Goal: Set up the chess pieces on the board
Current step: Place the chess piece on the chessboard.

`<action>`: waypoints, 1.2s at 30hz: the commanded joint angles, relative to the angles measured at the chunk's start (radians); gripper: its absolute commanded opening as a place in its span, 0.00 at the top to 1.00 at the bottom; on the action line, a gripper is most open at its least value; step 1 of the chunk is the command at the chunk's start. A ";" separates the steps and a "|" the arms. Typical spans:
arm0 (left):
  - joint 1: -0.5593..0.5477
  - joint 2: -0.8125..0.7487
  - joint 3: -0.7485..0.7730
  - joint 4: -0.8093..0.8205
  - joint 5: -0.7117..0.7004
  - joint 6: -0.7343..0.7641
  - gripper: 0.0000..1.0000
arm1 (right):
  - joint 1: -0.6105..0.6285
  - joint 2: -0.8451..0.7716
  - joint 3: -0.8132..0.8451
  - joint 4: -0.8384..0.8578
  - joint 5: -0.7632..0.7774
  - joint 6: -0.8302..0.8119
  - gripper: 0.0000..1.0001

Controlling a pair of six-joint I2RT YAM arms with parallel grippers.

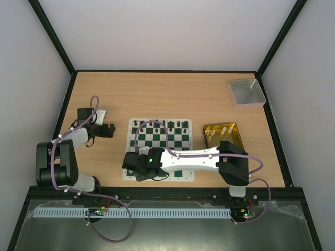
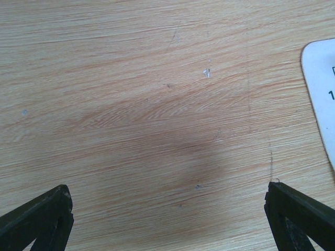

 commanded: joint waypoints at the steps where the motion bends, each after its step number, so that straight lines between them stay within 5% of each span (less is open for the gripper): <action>1: 0.009 -0.032 -0.007 0.011 0.002 0.001 0.00 | 0.001 0.034 0.039 -0.032 0.026 -0.003 0.92; 36: 0.009 -0.034 -0.007 0.011 -0.002 0.003 0.01 | -0.054 0.039 -0.064 0.079 0.026 -0.021 0.92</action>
